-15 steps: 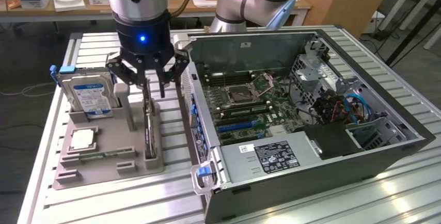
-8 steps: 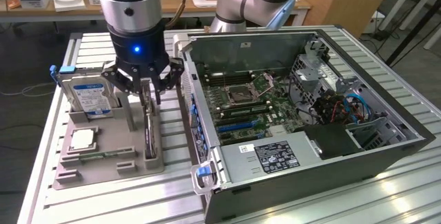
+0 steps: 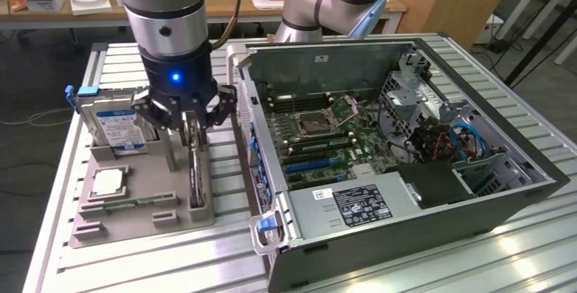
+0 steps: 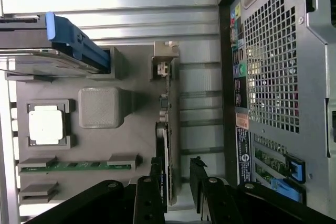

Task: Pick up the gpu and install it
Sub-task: 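Pick up the gpu and move the gpu toward the slot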

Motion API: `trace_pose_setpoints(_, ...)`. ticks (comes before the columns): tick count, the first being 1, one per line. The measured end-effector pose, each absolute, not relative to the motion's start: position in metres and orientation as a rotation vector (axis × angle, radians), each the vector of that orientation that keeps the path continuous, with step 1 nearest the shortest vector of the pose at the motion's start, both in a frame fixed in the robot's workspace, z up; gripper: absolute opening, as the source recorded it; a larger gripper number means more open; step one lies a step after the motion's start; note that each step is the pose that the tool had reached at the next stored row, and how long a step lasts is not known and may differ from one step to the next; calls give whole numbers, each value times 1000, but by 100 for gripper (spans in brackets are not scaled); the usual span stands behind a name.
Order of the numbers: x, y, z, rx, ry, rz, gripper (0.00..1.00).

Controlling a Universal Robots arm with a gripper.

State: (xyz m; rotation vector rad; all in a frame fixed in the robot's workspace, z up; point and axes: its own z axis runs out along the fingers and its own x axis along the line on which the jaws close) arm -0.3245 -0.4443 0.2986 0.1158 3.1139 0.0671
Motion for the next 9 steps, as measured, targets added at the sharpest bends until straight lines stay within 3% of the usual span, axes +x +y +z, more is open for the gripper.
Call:
trace_pose_setpoints(5, -325, -445, 295, 116, 3114, 65, 36)
trace_pose_setpoints(6, -325, -445, 295, 116, 3114, 65, 43)
trace_pose_setpoints(9, -325, -445, 291, 116, 3114, 67, 43)
